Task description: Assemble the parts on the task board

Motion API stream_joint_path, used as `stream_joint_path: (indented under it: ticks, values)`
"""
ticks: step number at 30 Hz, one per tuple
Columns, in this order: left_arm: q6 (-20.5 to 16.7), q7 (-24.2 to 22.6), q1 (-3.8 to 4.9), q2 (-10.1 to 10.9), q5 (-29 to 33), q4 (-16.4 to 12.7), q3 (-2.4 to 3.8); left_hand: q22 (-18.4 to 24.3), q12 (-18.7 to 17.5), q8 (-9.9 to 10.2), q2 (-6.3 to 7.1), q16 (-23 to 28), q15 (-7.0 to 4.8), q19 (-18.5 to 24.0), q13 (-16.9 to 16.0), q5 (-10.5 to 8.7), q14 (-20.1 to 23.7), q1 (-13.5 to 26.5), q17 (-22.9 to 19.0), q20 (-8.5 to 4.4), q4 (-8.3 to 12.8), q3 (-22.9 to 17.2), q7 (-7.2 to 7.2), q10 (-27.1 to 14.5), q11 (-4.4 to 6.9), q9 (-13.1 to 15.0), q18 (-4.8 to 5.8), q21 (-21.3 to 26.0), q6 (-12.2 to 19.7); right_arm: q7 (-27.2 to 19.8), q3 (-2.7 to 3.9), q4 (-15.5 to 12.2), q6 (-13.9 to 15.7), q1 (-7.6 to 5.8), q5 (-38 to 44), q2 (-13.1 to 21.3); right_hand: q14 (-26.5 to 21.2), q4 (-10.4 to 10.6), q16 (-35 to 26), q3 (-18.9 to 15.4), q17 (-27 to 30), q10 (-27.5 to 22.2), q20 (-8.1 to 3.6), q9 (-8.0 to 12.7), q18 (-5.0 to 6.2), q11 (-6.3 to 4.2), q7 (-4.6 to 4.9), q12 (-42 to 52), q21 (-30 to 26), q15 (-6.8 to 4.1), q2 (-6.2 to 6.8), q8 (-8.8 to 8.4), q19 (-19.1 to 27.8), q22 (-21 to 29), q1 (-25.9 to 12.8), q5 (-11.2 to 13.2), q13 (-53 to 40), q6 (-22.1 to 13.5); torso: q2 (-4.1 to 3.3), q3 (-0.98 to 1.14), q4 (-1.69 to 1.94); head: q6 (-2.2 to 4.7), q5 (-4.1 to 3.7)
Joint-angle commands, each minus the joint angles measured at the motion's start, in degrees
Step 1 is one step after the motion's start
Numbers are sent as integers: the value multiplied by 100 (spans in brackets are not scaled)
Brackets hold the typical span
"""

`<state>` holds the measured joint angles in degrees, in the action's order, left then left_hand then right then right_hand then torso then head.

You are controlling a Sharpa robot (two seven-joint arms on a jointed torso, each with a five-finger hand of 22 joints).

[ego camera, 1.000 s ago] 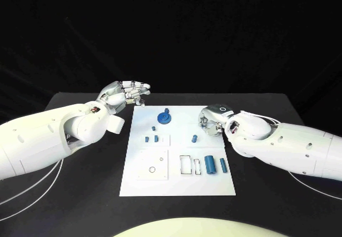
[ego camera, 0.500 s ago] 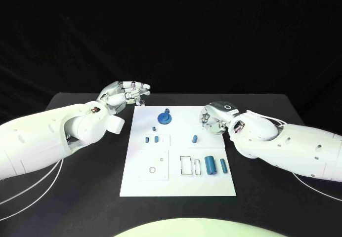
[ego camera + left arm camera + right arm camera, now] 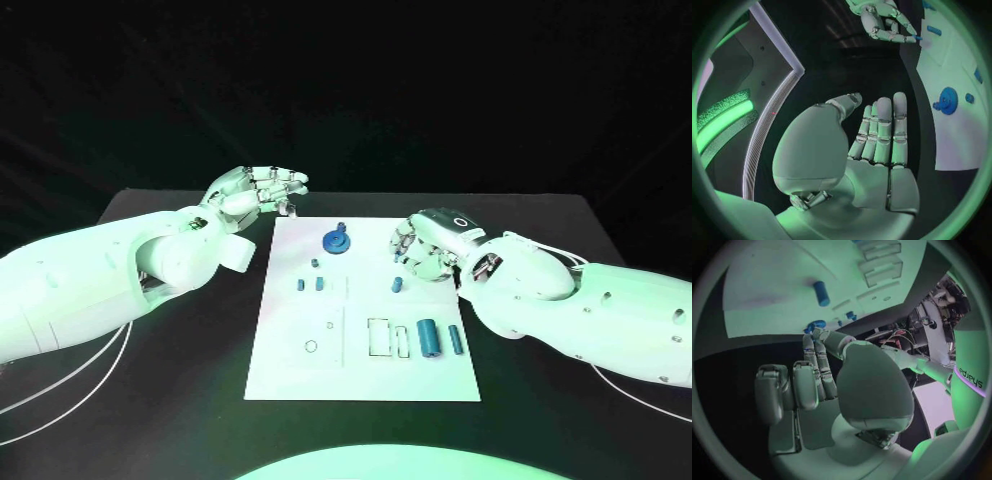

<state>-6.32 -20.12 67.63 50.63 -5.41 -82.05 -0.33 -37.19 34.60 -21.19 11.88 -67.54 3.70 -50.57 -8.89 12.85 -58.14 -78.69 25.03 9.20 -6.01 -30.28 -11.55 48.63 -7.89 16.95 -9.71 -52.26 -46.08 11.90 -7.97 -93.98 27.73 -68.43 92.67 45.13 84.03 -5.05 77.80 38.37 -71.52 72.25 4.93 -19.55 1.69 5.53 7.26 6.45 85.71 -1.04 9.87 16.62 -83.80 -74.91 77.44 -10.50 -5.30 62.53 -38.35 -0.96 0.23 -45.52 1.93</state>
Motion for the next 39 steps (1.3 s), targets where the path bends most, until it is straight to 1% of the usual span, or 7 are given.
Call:
stream_joint_path:
  ticks: [1,6,12,15,27,30,39]
  values:
    - [85,-56,3,-31,-10,4,5,11,1,-26,-1,25,-3,-58,13,21,42,-57,-9,-2,45,-1,-7,-52,-2,0,-86,40,15,-208,2,-170,109,31,-248,-94,281,-8,-33,37,16,297,-26,-11,-53,-257,-4,8,6,-38,-29,20,-352,-1201,-32,23,-304,18,6,-3,13,10,71]
    - [74,-64,3,-58,12,10,5,11,1,-26,-1,25,-3,-58,13,21,42,-57,-9,-2,45,-1,-7,-52,-2,0,-86,40,15,-271,-1,-288,53,85,-283,-290,277,-13,-45,43,37,293,-27,-13,-50,-256,-3,3,-5,-38,-30,18,-345,-1193,-31,23,-306,12,9,-17,19,2,166]
    - [48,-69,2,-99,42,14,3,12,0,-26,-2,27,-1,-59,15,21,43,-59,-10,-2,46,-1,-9,-55,-4,-1,-86,42,18,-332,-23,-277,-39,239,-253,-576,277,-14,-47,45,40,292,-27,-15,-48,-256,-2,1,-11,-38,-31,17,-341,-1189,-31,25,-307,10,0,-19,18,-4,321]
    - [30,-68,3,-123,52,15,2,13,0,-26,-3,28,0,-59,16,21,44,-59,-11,-2,47,1,-10,-57,-5,-1,-86,43,19,-353,-40,-210,-114,327,-228,-713,275,-18,-51,51,49,290,-27,-17,-45,-254,-1,-2,-20,-38,-33,16,-335,-1183,-30,27,-309,6,-1,-17,16,-19,371]
    - [-75,-51,4,-195,75,11,-1,14,-1,-26,-4,30,1,-61,18,21,45,-60,-13,-3,47,3,-11,-59,-6,-2,-85,45,20,-376,-101,45,-319,596,-124,-1036,272,-21,-57,58,61,285,-27,-21,-41,-251,2,-8,-35,-36,-37,14,-325,-1172,-32,31,-313,-1,-6,-11,5,-139,533]
    - [-78,-48,4,-203,77,13,-1,14,-1,-26,-4,30,1,-61,18,21,45,-60,-13,-3,47,3,-11,-59,-6,-2,-85,45,20,-367,-109,80,-326,636,-95,-1067,272,-21,-57,58,61,285,-27,-21,-41,-251,2,-8,-35,-36,-37,14,-325,-1172,-32,31,-313,-1,-9,-6,9,-167,567]
    - [-68,-39,4,-218,79,20,-2,14,-1,-26,-4,30,1,-61,18,21,45,-60,-13,-3,47,3,-11,-59,-6,-2,-85,45,20,-328,-119,179,-331,700,-15,-1133,271,-22,-60,60,67,284,-27,-23,-39,-250,4,-10,-43,-36,-38,13,-319,-1167,-34,35,-315,-4,-9,-11,8,-216,631]
